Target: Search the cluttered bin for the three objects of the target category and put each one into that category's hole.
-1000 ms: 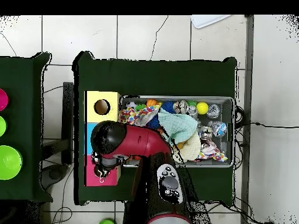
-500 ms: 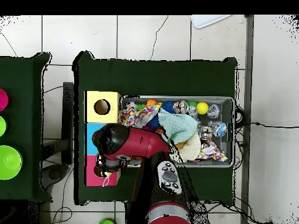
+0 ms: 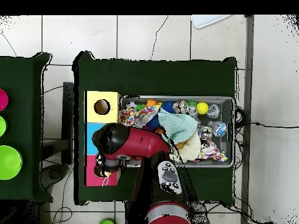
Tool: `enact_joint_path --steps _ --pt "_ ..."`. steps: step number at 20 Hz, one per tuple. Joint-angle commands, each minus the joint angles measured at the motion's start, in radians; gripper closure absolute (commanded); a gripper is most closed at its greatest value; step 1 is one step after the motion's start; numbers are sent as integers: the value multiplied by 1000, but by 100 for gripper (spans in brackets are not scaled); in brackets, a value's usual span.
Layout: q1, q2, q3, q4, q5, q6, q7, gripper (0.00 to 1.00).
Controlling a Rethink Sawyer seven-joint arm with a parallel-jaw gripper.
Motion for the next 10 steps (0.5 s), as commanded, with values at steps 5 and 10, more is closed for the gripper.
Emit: enact_joint_path --steps 5,10 --pt "11 24 10 37 63 21 258 100" --pt "15 -5 10 45 71 50 258 100"
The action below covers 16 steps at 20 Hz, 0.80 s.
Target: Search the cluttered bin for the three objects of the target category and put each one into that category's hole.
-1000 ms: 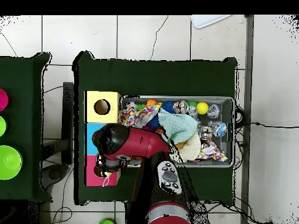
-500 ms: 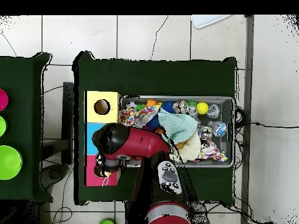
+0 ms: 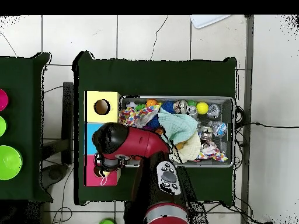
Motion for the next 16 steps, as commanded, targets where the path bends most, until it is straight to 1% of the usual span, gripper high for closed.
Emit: enact_joint_path --steps 1,7,10,13,16 --pt "10 -14 10 51 58 62 259 100" --pt "19 -68 7 90 67 88 254 100" --pt "20 -69 7 87 67 97 254 100" --pt "24 -83 4 101 67 101 250 100" --pt "25 -70 3 104 69 86 249 100"
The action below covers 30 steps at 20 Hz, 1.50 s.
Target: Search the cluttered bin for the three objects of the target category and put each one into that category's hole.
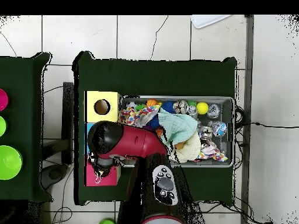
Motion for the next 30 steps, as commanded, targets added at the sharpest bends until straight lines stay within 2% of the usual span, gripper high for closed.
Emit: enact_joint_path --steps 1,7,14,16,18,30 --pt "4 0 4 110 50 70 248 100" --pt "14 18 -1 135 44 30 240 100" --pt "10 113 -9 106 21 5 244 100" --pt "15 129 -23 96 24 39 281 100" --pt "20 136 -33 96 29 49 301 100" --pt "21 144 2 105 93 -32 249 100"
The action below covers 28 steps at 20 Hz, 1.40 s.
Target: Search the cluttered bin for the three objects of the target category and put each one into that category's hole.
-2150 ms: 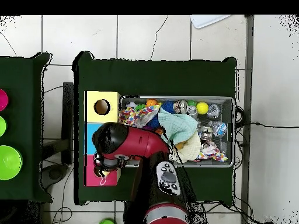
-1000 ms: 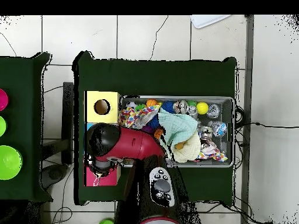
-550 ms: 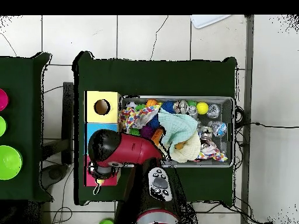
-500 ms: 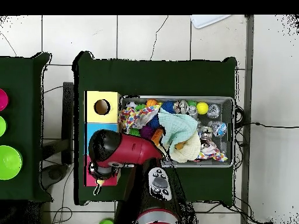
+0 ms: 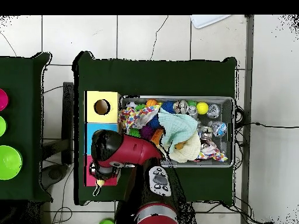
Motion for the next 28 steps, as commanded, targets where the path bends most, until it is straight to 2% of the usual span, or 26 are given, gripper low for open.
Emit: enact_joint_path --steps 1,13,17,20,21,28 --pt "-1 45 25 47 63 -38 246 100" --pt "30 54 48 41 132 -63 255 100" --pt "37 76 39 21 135 -63 263 100" --pt "42 91 21 3 98 -29 260 100" --pt "49 94 9 -4 79 -14 260 0" --pt "82 141 -51 -99 -26 2 240 0"
